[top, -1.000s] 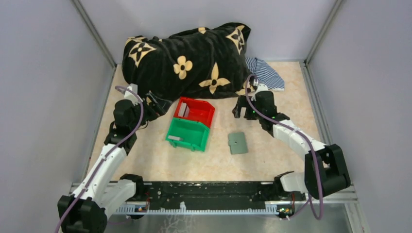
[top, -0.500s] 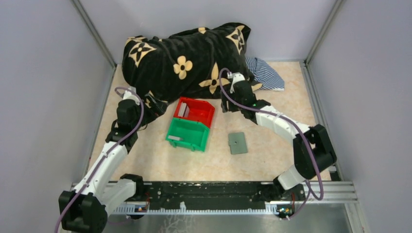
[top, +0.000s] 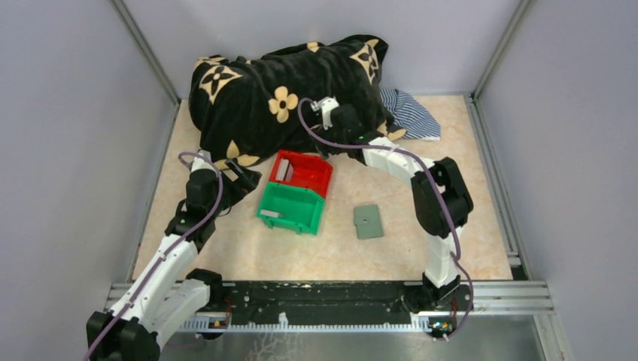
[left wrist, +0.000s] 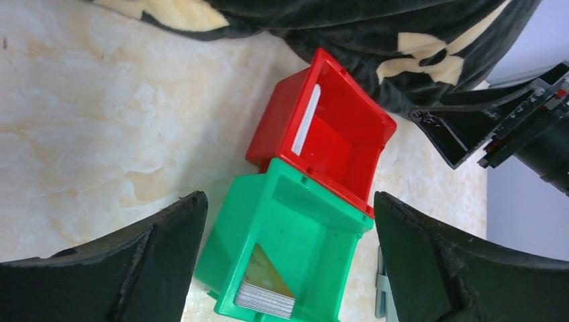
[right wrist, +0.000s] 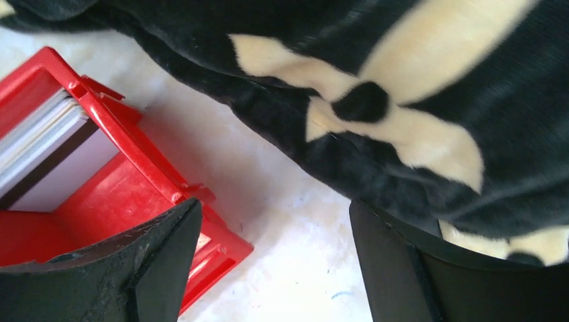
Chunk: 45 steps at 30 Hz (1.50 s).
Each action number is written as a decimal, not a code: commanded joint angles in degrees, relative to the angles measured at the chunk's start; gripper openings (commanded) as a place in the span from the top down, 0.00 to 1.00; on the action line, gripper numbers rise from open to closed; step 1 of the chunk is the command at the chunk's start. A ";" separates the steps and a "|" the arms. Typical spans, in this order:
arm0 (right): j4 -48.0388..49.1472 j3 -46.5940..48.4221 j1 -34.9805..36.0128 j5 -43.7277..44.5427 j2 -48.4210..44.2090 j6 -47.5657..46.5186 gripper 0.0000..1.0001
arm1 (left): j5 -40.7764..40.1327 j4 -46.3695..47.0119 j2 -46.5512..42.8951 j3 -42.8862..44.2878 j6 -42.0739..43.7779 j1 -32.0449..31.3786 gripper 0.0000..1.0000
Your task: Take the credit cards out of the card holder
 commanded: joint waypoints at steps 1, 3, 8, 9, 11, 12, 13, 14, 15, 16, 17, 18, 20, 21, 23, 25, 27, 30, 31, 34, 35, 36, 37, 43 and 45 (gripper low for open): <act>-1.94 7.17 1.58 -2.60 3.64 -12.73 0.18 | -0.96 -1.22 -0.14 -1.37 -1.05 -0.23 0.01; -4.07 9.80 2.49 -3.14 4.61 -15.76 0.18 | -1.34 -1.16 -0.03 -1.32 -0.28 -0.24 0.01; -3.40 10.64 4.10 -8.75 4.62 -16.77 0.18 | -2.45 -0.46 0.31 -1.31 1.12 -0.25 0.01; -3.61 11.19 4.17 -9.63 5.04 -16.69 0.18 | -2.51 -0.36 0.25 -1.36 1.14 -0.25 0.01; -5.49 13.16 4.28 -11.22 6.52 -17.16 0.18 | -2.76 -0.28 -0.03 -1.61 1.02 -0.25 0.01; -6.74 14.59 4.33 -11.98 7.46 -17.46 0.18 | -2.74 -0.24 -0.32 -1.77 0.86 -0.25 0.01; -8.02 15.71 4.36 -12.62 8.16 -17.77 0.18 | -2.87 -0.25 -0.62 -2.05 0.69 -0.25 0.01; -8.67 16.46 4.55 -13.37 8.66 -17.93 0.18 | -3.01 -0.23 -1.06 -2.40 0.62 -0.25 0.01; -8.86 16.74 4.72 -13.97 8.93 -18.28 0.18 | -3.28 -0.23 -1.52 -2.72 0.61 -0.25 0.01; -8.77 16.72 4.98 -14.24 9.04 -18.39 0.18 | -3.60 -0.30 -1.98 -3.05 0.59 -0.25 0.01; -8.80 16.81 5.25 -14.63 9.19 -18.55 0.18 | -3.80 -0.39 -2.41 -3.31 0.61 -0.25 0.01; -8.88 16.84 5.39 -14.83 9.40 -18.79 0.18 | -3.99 -0.42 -2.78 -3.71 0.68 -0.25 0.01; -8.76 16.65 5.41 -14.99 9.85 -18.81 0.19 | -4.28 -0.53 -3.16 -3.79 0.98 -0.25 0.01; -8.64 16.42 5.41 -15.07 10.00 -18.87 0.19 | -4.28 -0.77 -3.20 -3.77 1.16 -0.25 0.01; -8.78 16.41 5.42 -15.06 10.52 -18.80 0.19 | -4.47 -1.09 -3.07 -3.44 1.60 -0.25 0.01; -9.14 16.41 5.45 -15.11 11.06 -18.67 0.20 | -4.47 -1.08 -2.90 -3.34 2.02 -0.25 0.01; -9.10 16.14 5.48 -14.99 11.14 -18.61 0.20 | -4.49 -0.97 -2.74 -3.25 2.11 -0.24 0.01; -9.39 16.02 5.52 -14.68 10.77 -18.74 0.21 | -4.23 -0.62 -2.50 -3.30 2.04 -0.22 0.01; -9.40 15.87 5.50 -14.68 10.58 -18.82 0.22 | -4.23 -0.46 -2.45 -3.38 2.02 -0.20 0.01; -10.00 15.77 5.53 -14.84 10.33 -19.09 0.34 | -4.14 -0.14 -2.11 -3.61 1.81 -0.25 0.01; -10.36 15.80 5.51 -14.98 10.38 -19.18 0.37 | -4.02 -0.02 -1.97 -3.75 1.76 -0.25 0.01; -10.75 15.76 5.51 -15.12 10.34 -19.29 0.38 | -3.88 0.11 -1.90 -3.83 1.69 -0.25 0.01; -11.12 15.65 5.53 -15.32 10.33 -19.43 0.38 | -3.81 0.18 -1.80 -3.92 1.67 -0.25 0.01; -11.07 13.77 5.52 -15.82 10.25 -19.06 0.45 | -3.58 0.56 -1.69 -4.04 1.74 -0.24 0.01; -10.83 13.25 5.50 -15.83 10.40 -18.88 0.45 | -3.48 0.59 -1.53 -4.04 1.84 -0.25 0.01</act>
